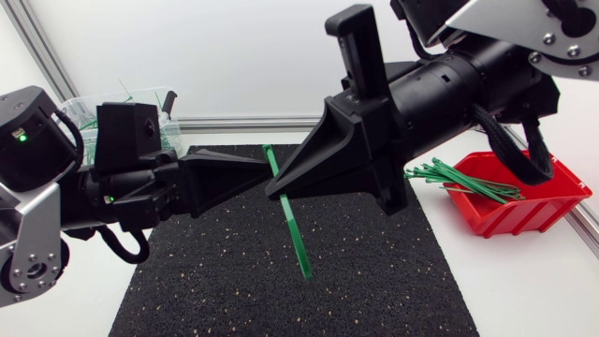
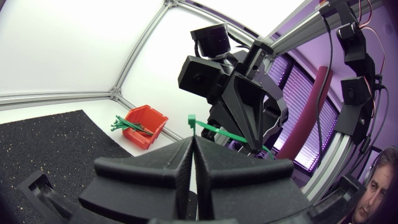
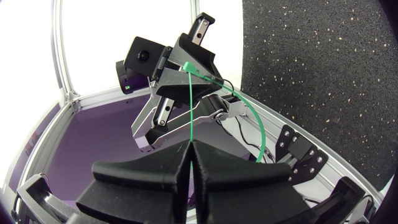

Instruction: Take a green cable tie from the red box, thread the tail through the head to close it, then place it in the transparent bin on the left.

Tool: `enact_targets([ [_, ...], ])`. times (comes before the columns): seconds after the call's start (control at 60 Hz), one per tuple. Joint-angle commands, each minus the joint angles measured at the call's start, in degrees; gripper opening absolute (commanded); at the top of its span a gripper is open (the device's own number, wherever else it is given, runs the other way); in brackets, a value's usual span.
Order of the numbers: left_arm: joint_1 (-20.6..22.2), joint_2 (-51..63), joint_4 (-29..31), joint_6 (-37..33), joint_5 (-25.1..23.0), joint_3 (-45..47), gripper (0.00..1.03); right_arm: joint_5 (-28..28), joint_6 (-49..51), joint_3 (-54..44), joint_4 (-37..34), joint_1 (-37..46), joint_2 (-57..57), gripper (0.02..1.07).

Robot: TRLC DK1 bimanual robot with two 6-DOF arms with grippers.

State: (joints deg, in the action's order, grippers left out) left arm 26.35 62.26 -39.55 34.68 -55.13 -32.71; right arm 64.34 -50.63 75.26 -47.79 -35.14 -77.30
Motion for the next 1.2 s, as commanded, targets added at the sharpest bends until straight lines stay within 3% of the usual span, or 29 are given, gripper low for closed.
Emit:
enact_targets([
  [0.0, 0.9, -0.74, -1.23, -0.57, 0.2, 0.8, 0.04, 0.26, -1.66, -0.73, 0.15, 0.24, -1.01, 0.07],
  [0.4, 3.53, -2.32, -1.32, -3.91, 3.98, 2.56, 0.04, 0.35, -2.1, 0.59, -0.11, 0.33, -2.6, 0.07],
  [0.767, 3.53, -2.32, -1.32, -4.44, 4.77, 2.47, 0.04, 0.35, -3.25, 5.07, -1.52, 1.21, -3.74, 0.08],
  [1.183, 3.71, -4.69, -1.06, -8.13, 7.5, 2.65, 0.04, 0.35, -3.6, 3.05, -1.52, 2.62, -3.21, 0.07],
])
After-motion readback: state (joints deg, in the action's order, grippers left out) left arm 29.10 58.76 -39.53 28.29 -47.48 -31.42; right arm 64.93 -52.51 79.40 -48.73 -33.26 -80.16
